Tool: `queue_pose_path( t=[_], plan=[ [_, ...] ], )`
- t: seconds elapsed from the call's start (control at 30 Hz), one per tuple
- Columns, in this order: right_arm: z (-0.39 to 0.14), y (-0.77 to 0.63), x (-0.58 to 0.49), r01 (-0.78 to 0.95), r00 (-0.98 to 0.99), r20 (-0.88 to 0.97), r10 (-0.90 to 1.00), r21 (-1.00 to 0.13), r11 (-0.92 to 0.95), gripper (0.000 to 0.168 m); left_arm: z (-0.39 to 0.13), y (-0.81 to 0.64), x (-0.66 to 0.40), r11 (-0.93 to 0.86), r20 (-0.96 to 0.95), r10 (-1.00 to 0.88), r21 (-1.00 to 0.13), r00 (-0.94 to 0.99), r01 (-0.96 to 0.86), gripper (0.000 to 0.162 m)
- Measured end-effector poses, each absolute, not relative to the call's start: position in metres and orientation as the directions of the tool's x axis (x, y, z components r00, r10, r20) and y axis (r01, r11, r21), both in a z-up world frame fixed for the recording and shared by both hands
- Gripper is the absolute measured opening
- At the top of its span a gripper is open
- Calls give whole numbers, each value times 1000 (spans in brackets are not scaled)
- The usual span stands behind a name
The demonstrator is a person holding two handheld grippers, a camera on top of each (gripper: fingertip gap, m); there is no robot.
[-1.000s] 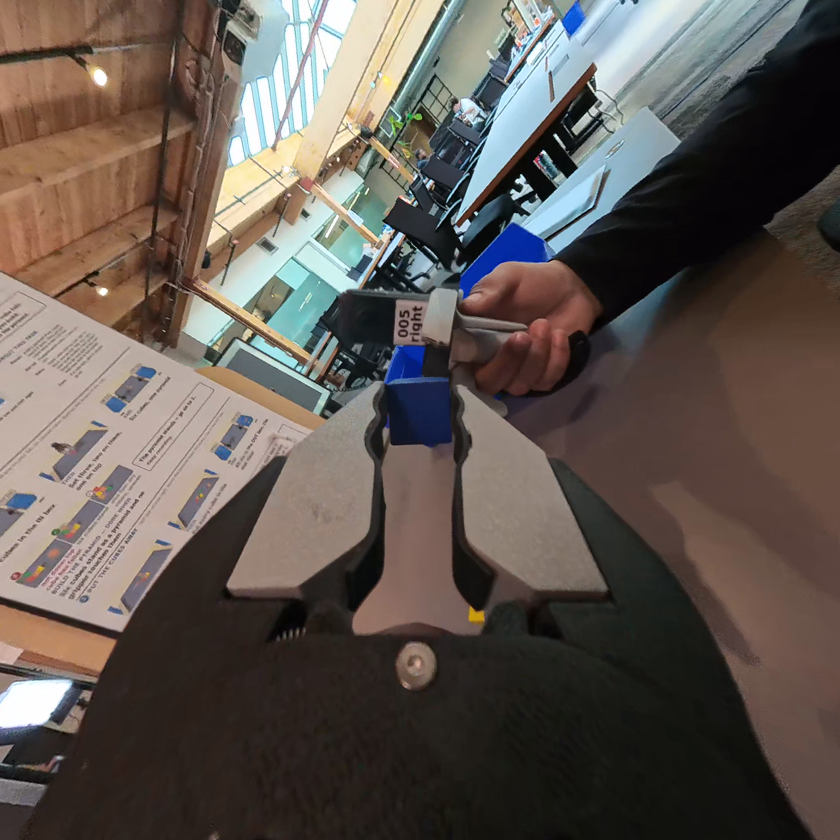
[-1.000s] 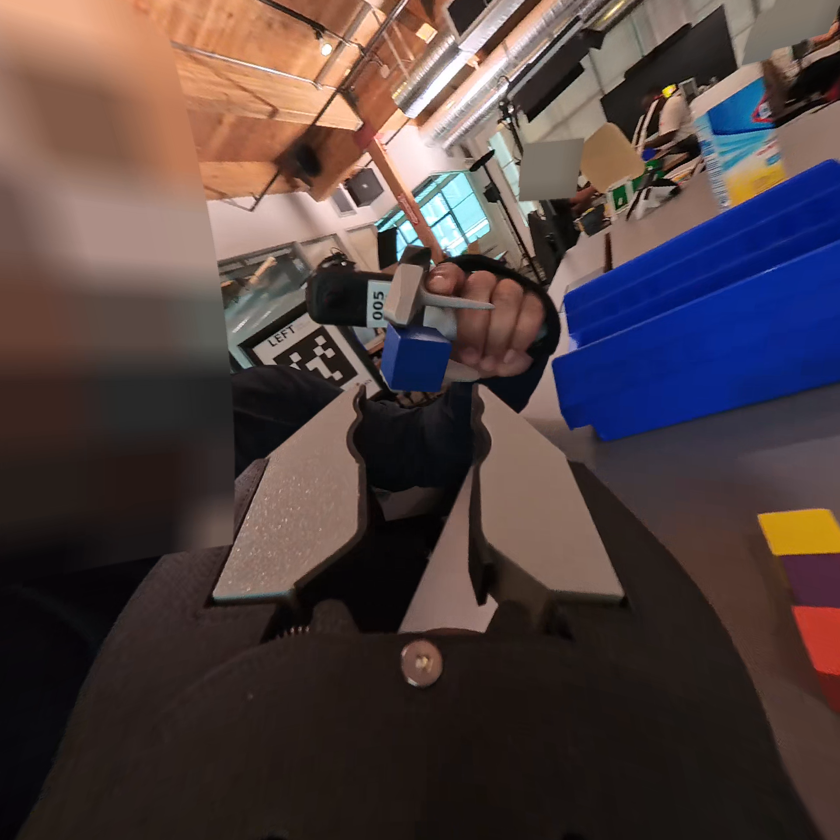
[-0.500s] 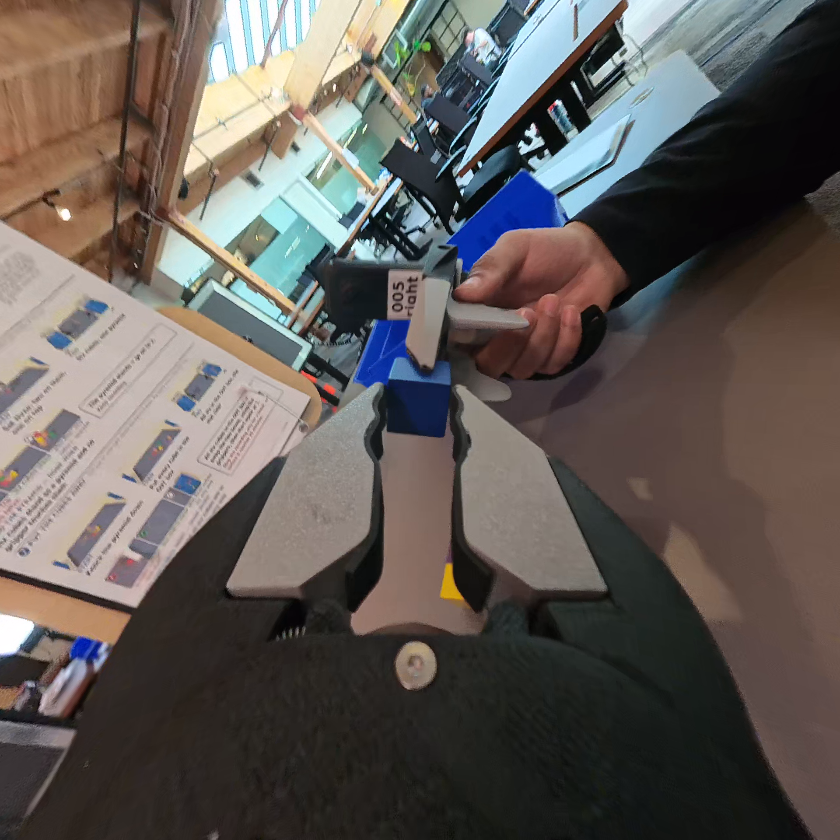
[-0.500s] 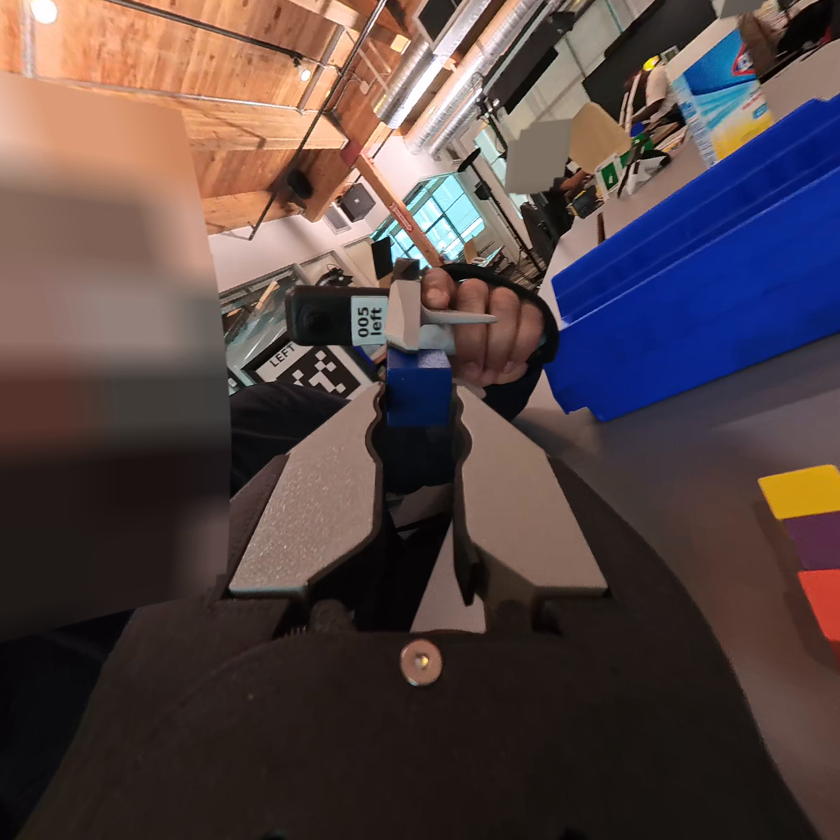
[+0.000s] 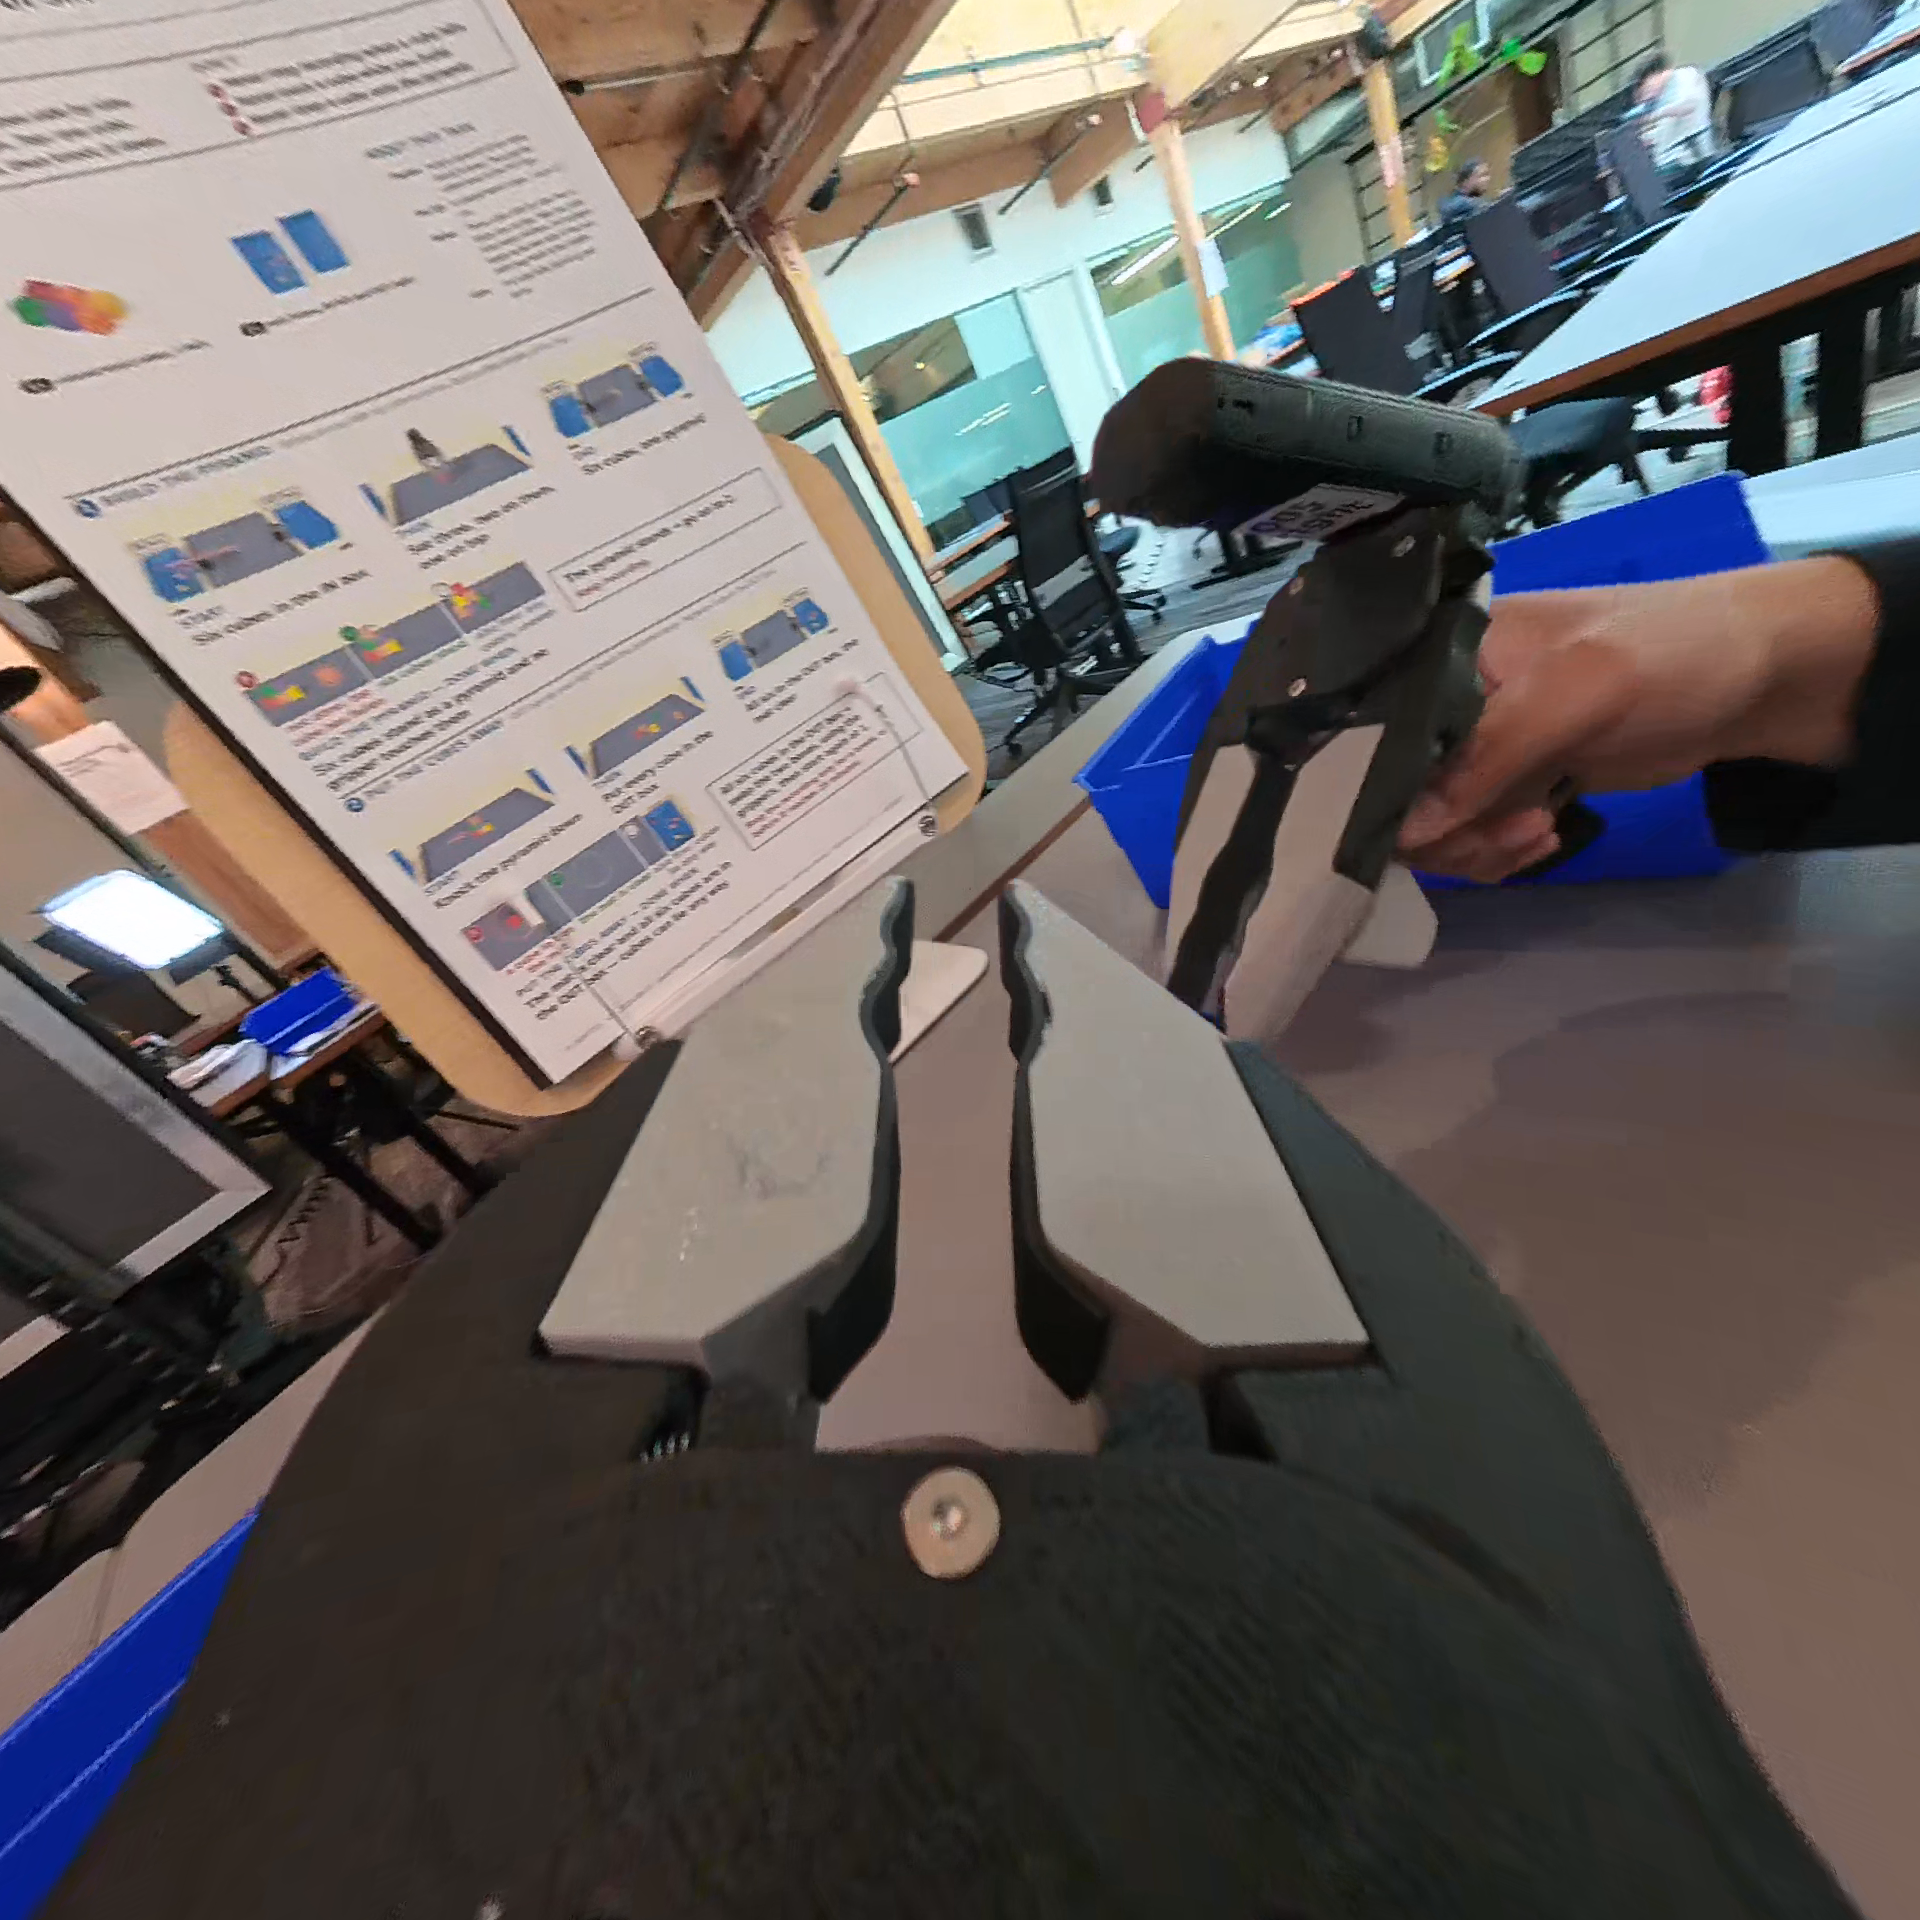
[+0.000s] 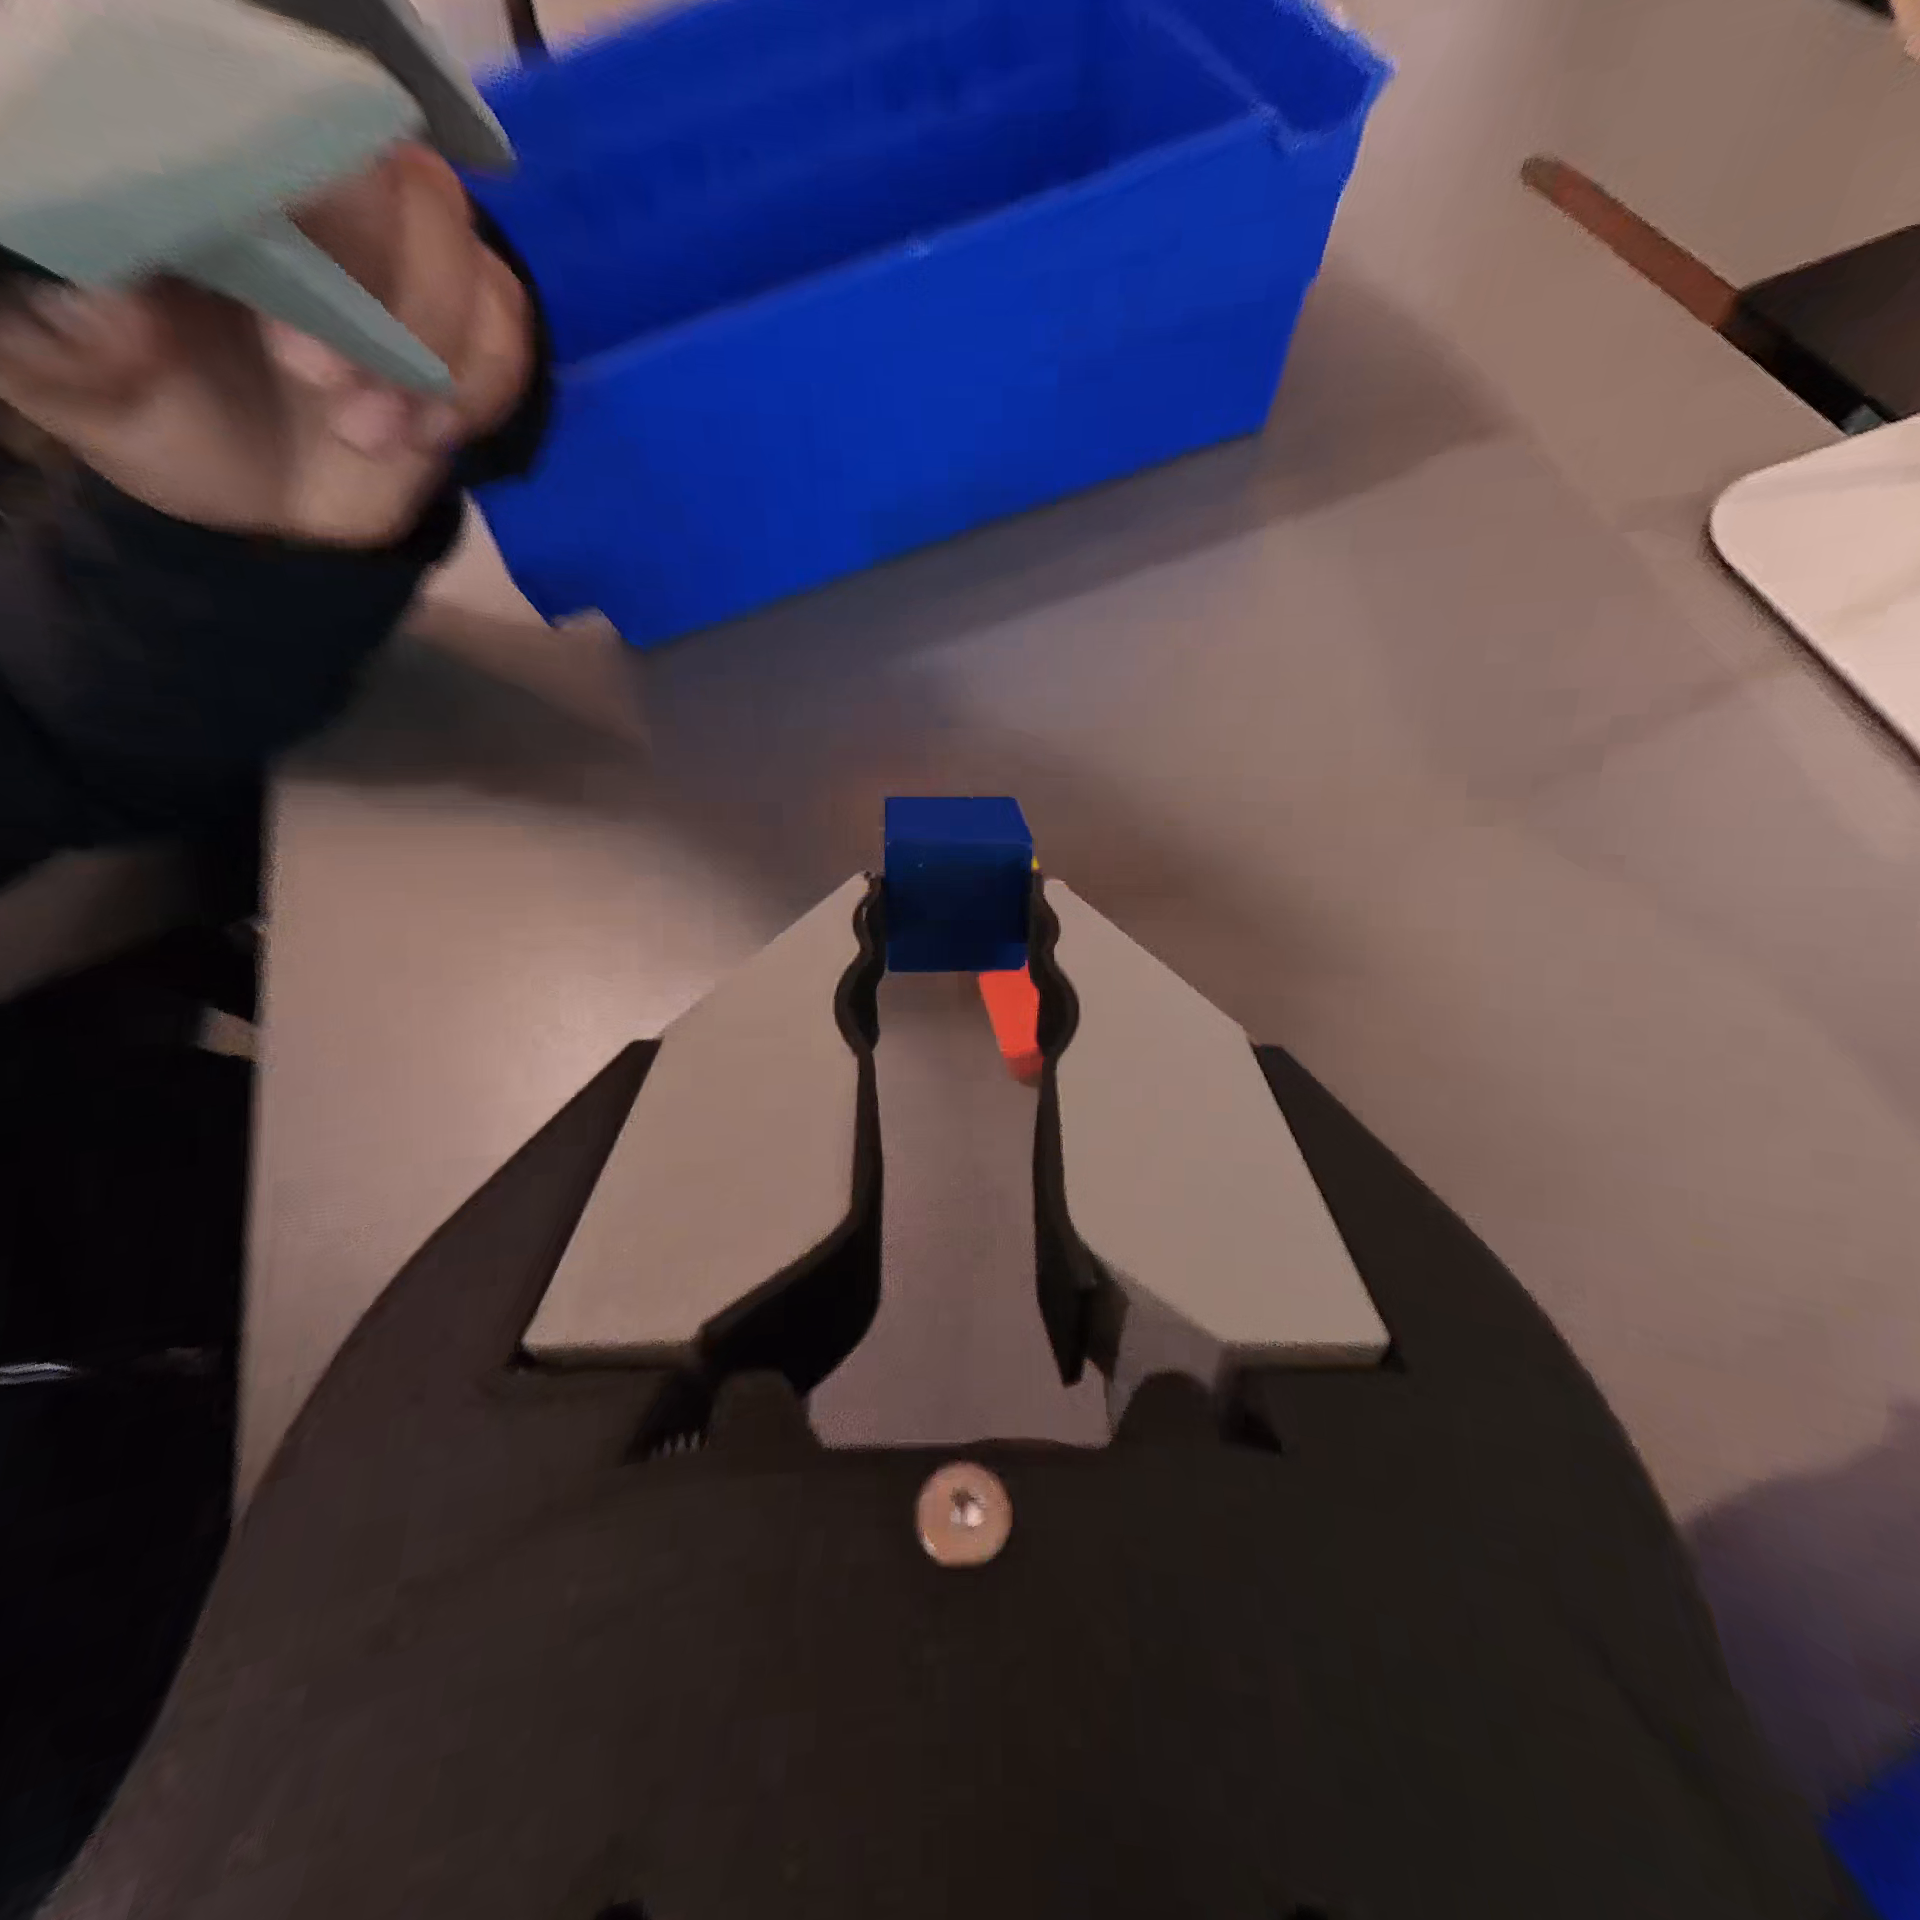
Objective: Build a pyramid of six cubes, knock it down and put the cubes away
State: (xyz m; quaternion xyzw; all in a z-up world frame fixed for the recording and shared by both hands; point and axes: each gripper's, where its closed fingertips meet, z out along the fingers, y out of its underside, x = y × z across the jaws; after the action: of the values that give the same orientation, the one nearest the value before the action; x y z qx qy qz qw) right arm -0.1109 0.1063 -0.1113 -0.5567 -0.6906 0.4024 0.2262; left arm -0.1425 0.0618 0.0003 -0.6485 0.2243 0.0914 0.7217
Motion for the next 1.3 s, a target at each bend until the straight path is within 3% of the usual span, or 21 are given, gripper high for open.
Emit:
queue_pose_path(
  t=[0.3,0.77,1.07,1.3],
  plan=[
    [-146,102,-131,781,-415,32,909,-501,374,25,-2,60,-143,132,-428,-165,-903,889,-410,3],
    [-168,101,-143,814,-504,8,864,-331,478,24,6,57,-161,121,-304,-156,-950,940,-287,3],
    [-170,101,-145,813,-512,16,859,-313,491,25,5,57,-160,116,-304,-161,-951,939,-287,4],
    [-160,96,-144,800,-507,3,862,-373,471,34,5,57,-160,112,-299,-168,-952,939,-283,5]
  ],
)
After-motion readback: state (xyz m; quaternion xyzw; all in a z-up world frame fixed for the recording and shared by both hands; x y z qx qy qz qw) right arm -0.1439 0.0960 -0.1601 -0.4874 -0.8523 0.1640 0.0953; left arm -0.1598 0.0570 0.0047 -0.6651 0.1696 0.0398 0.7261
